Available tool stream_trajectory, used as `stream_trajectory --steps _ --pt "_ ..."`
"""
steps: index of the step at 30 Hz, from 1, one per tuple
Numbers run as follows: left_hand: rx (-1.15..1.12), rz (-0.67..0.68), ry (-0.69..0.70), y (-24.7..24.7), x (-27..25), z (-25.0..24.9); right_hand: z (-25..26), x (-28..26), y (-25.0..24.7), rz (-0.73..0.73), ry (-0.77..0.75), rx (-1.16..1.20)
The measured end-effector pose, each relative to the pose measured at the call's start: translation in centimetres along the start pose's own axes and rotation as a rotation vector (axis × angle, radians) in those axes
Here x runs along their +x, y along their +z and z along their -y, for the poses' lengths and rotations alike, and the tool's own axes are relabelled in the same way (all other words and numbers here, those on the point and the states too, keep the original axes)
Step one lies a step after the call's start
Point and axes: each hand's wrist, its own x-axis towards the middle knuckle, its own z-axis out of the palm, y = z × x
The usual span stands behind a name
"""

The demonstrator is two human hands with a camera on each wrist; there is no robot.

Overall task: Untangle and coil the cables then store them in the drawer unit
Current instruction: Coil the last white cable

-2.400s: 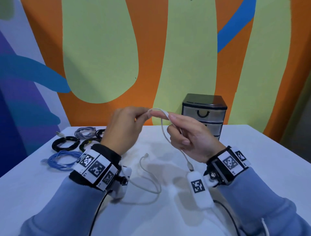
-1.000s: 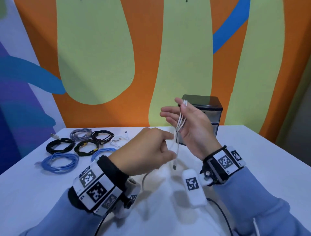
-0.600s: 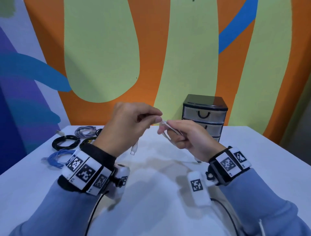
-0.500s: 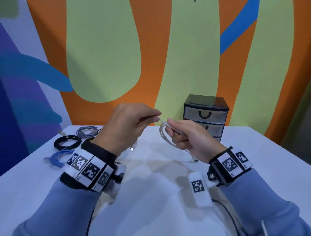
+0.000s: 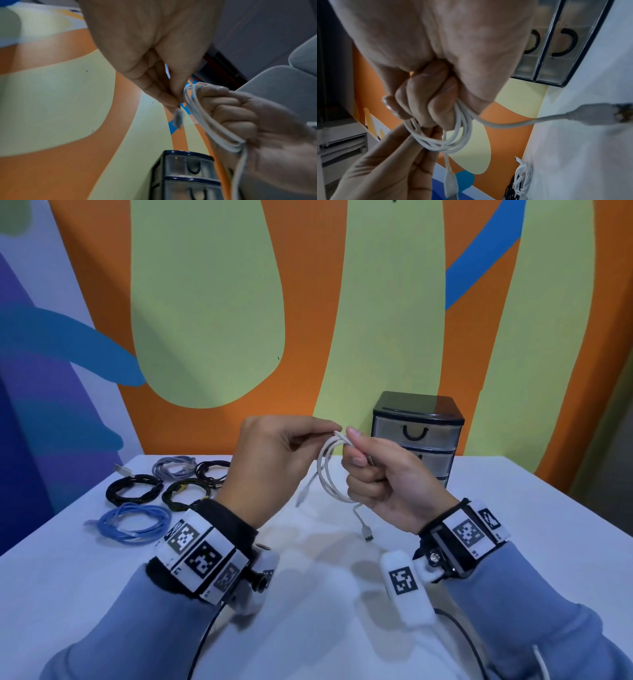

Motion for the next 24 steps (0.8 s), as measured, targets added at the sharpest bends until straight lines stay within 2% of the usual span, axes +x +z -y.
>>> stream_trajectory --steps 4,6,8,11,15,20,24 --pt "-0.358 0.122 -0.359 0.5 0.2 -1.2 -0.2 0.4 -0.1 -0.070 -0.049 0.047" --pt "-0.525 0.154 -0.481 0.5 0.3 -1.8 -0.4 0.7 -0.3 -0.105 -0.065 0.027" --pt "-0.573 0.184 -0.509 0.6 0.3 -2.1 -0.5 0.8 -0.3 -0.143 -0.072 -0.010" --pt "-0.484 0.226 -0.508 0.8 -0.1 -1.9 -0.7 1.0 -0.3 -0.200 -0.086 -0.101" --pt "-0.461 0.195 -0.573 1.2 -0.4 -1.8 -1.1 1.2 -0.5 -0.257 -0.109 -0.219" --pt "-0.419 0.230 -0.562 2.0 -0.7 -2.2 -1.5 1.3 -0.4 -0.262 -0.147 -0.351" --pt "-0.335 0.175 -0.538 2.2 -0.7 -2.1 -1.7 1.4 -0.1 -0.249 -0.218 -0.413"
